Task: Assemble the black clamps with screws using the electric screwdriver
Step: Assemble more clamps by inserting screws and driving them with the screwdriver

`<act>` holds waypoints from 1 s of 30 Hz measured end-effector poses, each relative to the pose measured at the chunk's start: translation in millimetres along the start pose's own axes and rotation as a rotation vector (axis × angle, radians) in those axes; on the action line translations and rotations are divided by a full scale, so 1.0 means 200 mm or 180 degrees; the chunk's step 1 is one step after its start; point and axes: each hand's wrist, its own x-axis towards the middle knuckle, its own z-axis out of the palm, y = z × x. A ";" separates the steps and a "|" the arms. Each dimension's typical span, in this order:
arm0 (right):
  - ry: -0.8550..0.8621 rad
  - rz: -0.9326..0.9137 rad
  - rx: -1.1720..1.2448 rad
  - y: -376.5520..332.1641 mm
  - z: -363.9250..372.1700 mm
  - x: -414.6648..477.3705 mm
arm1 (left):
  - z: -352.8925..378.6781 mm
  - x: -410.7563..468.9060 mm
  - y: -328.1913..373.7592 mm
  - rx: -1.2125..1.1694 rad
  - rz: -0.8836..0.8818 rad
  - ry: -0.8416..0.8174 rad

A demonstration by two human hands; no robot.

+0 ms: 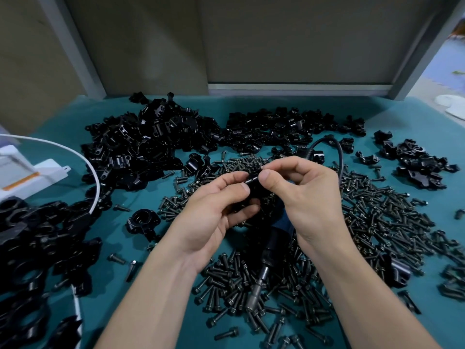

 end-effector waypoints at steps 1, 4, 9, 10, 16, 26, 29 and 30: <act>0.0045 -0.0002 -0.0001 0.00 0.00 0.00 | 0.00 0.00 0.00 0.0048 0.0037 -0.0034; 0.0066 0.0000 -0.0035 0.01 0.00 0.00 | 0.01 0.00 -0.02 0.0273 0.0153 0.0058; -0.0068 -0.0016 -0.0062 0.01 0.00 -0.01 | 0.01 0.01 -0.04 0.0572 0.0289 0.0262; -0.0099 -0.0021 -0.0057 0.01 0.00 -0.01 | 0.01 0.01 -0.04 0.0645 0.0335 0.0278; -0.0070 -0.0072 -0.0237 0.01 0.00 -0.01 | 0.02 0.01 -0.05 0.0931 0.0550 0.0335; -0.0086 -0.0534 -0.1241 -0.01 -0.01 -0.02 | 0.01 0.02 -0.05 0.0939 0.0621 0.0560; -0.0135 -0.0753 -0.1587 -0.02 -0.01 -0.03 | 0.00 0.02 -0.07 0.0963 0.0663 0.0495; -0.0142 -0.0824 -0.1707 -0.02 -0.02 -0.03 | 0.01 0.02 -0.07 0.1009 0.0670 0.0454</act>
